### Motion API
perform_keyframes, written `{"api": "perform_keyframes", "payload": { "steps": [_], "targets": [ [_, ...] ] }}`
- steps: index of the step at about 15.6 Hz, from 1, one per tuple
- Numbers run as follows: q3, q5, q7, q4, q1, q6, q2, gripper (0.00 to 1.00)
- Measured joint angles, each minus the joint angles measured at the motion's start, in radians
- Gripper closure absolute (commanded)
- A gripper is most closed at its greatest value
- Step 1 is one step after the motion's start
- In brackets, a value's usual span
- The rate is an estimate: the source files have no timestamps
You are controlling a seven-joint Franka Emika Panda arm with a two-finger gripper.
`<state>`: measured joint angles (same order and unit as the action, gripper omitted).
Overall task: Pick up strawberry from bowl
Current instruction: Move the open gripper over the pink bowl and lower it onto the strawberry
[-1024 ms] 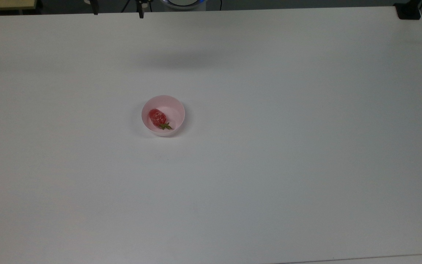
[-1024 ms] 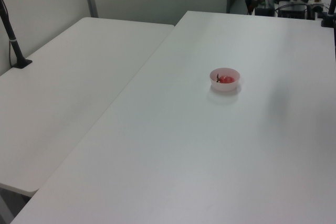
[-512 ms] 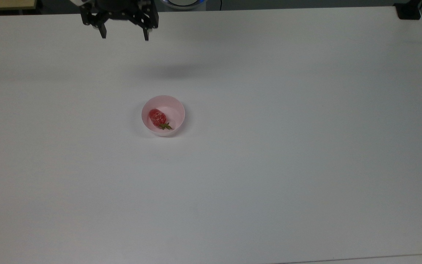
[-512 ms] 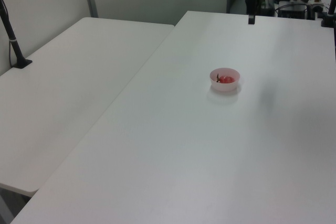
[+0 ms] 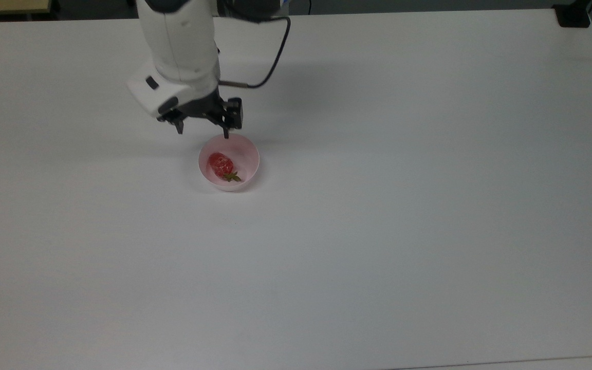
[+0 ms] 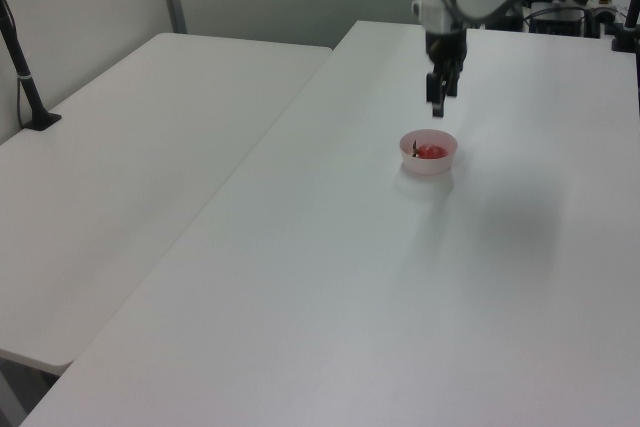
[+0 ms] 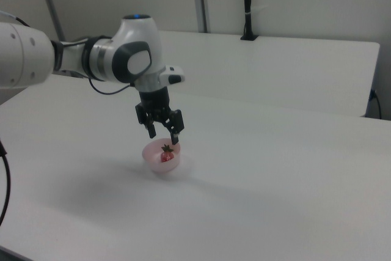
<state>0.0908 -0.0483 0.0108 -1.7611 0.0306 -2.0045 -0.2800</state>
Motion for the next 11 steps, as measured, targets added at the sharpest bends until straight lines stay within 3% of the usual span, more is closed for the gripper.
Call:
{"api": "perform_keyframes", "payload": {
  "steps": [11],
  "targets": [
    [-0.041,0.000,0.150,0.000,0.012,-0.116,-0.114,0.21]
  ]
}}
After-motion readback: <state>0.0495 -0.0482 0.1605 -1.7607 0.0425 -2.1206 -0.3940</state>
